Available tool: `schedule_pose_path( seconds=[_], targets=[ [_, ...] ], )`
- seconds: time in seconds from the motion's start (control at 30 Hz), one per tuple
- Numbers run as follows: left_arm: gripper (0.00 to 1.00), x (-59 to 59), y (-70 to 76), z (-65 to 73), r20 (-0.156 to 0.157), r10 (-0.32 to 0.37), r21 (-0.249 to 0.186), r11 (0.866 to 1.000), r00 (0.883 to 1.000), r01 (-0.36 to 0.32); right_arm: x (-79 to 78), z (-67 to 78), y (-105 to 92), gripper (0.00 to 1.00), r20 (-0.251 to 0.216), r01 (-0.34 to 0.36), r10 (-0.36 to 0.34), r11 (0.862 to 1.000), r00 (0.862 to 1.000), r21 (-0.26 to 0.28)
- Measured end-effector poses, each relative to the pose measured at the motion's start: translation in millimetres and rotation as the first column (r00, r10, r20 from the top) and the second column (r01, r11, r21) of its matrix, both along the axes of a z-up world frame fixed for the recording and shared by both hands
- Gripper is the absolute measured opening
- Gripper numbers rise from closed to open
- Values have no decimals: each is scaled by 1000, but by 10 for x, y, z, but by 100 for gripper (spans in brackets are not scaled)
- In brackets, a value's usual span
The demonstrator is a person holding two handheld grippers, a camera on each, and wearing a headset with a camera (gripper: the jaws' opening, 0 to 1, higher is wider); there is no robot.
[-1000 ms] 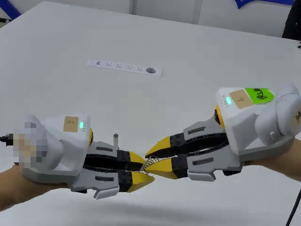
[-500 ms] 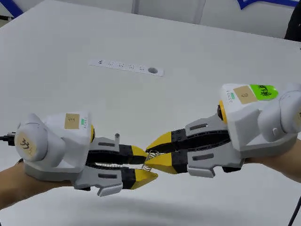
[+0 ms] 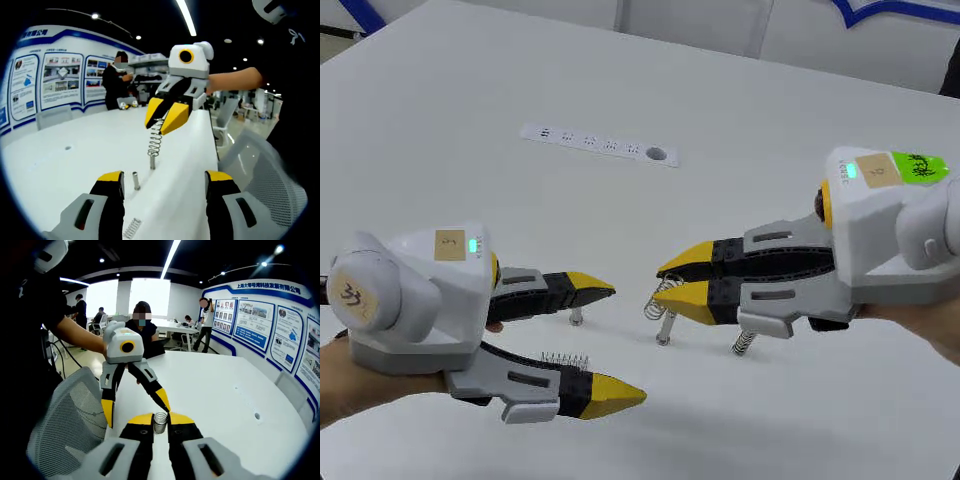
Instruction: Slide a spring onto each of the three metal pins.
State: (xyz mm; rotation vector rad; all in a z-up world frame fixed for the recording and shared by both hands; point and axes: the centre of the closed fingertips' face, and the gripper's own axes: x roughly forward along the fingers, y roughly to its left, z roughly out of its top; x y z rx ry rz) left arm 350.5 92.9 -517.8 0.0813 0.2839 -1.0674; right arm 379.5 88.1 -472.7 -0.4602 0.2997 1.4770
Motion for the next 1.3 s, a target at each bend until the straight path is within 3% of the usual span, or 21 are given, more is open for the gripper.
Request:
schedule_pose_path(
  seconds=[0.33,0.47,0.67,0.83,1.0,1.3],
  targets=[
    [82,86,173,40,-6,61,-9,998,998,-61,443,-175,-162,11,21,163,-162,986,987,-29],
    [89,130,246,24,9,86,19,996,996,-86,577,-323,-194,11,21,212,-211,976,977,-48],
    [100,240,405,5,10,153,17,988,988,-153,618,-547,-168,11,-15,238,-240,968,971,-75],
    [100,279,476,5,8,180,4,984,984,-180,661,-714,-179,11,-50,268,-274,958,961,-99],
    [100,268,483,-60,-3,184,13,983,983,-184,690,-816,-186,11,-91,294,-303,950,949,-106],
    [100,241,500,-105,-30,190,3,982,981,-190,683,-964,-173,11,-97,297,-312,945,945,-137]
  ],
)
